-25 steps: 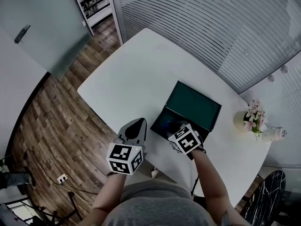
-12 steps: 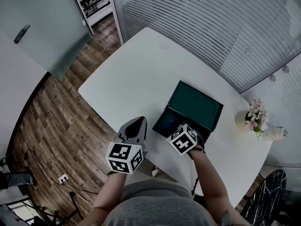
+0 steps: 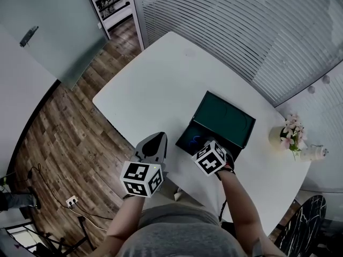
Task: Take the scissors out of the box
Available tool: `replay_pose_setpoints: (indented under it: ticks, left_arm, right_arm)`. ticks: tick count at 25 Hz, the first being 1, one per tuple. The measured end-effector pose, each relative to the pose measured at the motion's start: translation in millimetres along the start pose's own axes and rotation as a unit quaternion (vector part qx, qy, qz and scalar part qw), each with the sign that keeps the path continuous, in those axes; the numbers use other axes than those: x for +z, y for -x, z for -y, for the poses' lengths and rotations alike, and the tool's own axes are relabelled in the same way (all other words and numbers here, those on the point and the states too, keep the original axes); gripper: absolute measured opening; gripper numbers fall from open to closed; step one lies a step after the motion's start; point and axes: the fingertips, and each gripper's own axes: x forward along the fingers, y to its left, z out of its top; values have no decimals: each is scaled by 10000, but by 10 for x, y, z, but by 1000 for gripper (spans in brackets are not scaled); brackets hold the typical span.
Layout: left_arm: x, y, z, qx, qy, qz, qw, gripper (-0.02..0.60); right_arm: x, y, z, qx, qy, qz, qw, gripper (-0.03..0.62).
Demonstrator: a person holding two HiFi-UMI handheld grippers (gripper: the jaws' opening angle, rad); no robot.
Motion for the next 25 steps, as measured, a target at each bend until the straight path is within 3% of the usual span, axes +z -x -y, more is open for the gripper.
replay_pose_setpoints:
  ticks: [10, 25]
  left_arm:
    - [24, 210, 152, -2, -24, 158, 9999, 5]
    - [41, 605, 618, -57, -145, 464, 9988, 5]
  right_arm:
    - [220, 465, 116, -452, -293, 954, 9940, 82]
    - [405, 1393, 46, -1209, -385, 2319, 9644, 80]
